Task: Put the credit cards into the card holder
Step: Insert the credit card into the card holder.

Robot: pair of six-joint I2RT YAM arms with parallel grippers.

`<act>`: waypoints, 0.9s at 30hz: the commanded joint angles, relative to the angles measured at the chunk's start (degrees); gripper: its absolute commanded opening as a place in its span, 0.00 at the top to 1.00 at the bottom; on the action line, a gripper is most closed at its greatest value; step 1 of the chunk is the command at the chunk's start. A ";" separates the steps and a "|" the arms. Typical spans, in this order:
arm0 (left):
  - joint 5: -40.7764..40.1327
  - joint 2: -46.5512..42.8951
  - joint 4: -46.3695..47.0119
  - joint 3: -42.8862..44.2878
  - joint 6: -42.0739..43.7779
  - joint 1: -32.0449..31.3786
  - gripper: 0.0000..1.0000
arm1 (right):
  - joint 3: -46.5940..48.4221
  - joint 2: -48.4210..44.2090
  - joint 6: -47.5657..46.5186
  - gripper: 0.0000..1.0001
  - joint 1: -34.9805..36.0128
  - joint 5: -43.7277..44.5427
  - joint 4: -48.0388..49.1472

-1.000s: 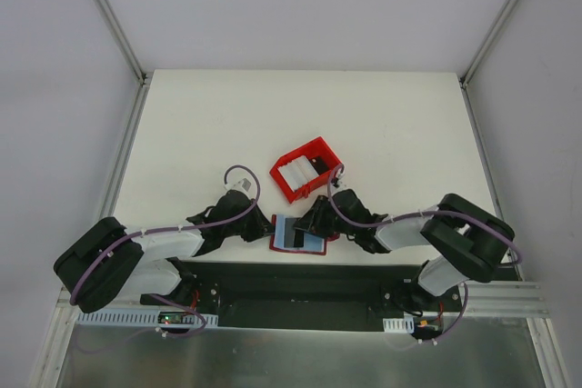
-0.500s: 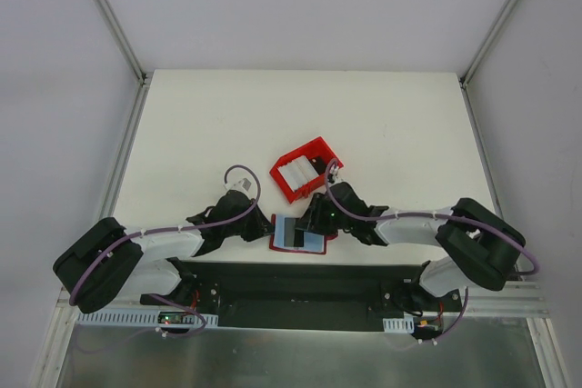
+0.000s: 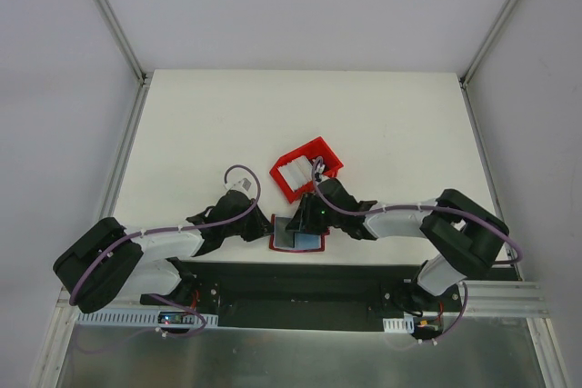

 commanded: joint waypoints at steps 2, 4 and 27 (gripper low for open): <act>-2.83 1.31 -4.56 -0.77 2.16 -0.59 1.00 | 1.95 0.79 -0.60 0.66 0.93 -3.74 3.30; -2.84 1.22 -4.56 -0.94 2.16 -0.50 1.00 | 1.77 0.45 -1.12 0.66 0.85 -3.39 3.48; -4.06 -3.18 -14.31 2.83 12.62 -0.50 0.74 | 0.81 -3.07 -8.24 0.84 0.58 7.95 -18.67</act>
